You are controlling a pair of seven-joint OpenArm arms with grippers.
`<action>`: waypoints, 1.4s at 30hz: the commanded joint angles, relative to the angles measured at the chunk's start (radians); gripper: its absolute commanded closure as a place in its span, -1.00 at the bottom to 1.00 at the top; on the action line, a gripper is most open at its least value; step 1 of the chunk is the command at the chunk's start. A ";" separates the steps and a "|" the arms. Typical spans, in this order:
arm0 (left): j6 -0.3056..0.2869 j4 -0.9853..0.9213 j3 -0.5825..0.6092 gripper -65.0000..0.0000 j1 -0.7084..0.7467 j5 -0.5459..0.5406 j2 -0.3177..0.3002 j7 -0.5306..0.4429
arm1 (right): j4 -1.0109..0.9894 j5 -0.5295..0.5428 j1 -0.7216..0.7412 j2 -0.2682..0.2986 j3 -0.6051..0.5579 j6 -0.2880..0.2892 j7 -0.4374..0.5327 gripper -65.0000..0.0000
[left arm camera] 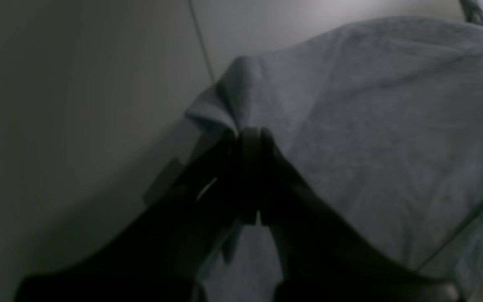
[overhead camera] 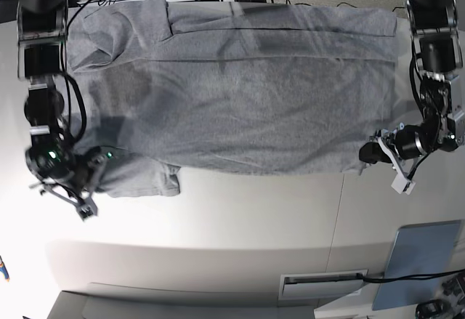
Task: Fold the T-shirt properly
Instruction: 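Fold the shirt lengthwise, bringing the hem side over toward the collar, then regrasp the folded strip ends and straighten it with both grippers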
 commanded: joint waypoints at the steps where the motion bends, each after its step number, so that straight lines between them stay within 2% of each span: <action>1: 0.002 0.042 -0.036 1.00 0.006 -0.017 -0.023 -0.005 | 0.034 0.010 -0.016 0.020 0.042 -0.006 0.004 1.00; 3: 0.003 0.092 -0.096 1.00 0.060 -0.043 -0.023 0.018 | 0.086 0.033 -0.089 0.020 0.109 -0.003 -0.004 1.00; 8: -0.068 0.163 -0.241 1.00 0.193 -0.183 -0.023 0.094 | 0.249 0.039 -0.280 0.019 0.237 -0.003 -0.006 1.00; 13: -0.084 0.174 -0.309 1.00 0.316 -0.240 -0.023 0.103 | 0.375 0.035 -0.454 0.019 0.322 -0.003 -0.006 1.00; 16: -0.126 0.174 -0.323 1.00 0.386 -0.274 -0.023 0.103 | 0.425 0.035 -0.544 0.019 0.370 -0.003 -0.006 1.00; 28: -0.126 0.174 -0.329 1.00 0.560 -0.336 -0.023 0.100 | 0.602 0.037 -0.847 -0.040 0.545 -0.005 -0.003 1.00; 35: -0.126 0.174 -0.329 1.00 0.560 -0.335 -0.023 0.101 | 0.629 0.036 -0.949 -0.044 0.552 -0.025 -0.010 1.00; 42: -0.126 0.174 -0.329 1.00 0.560 -0.334 -0.024 0.101 | 0.629 0.035 -0.982 -0.044 0.552 -0.035 -0.043 1.00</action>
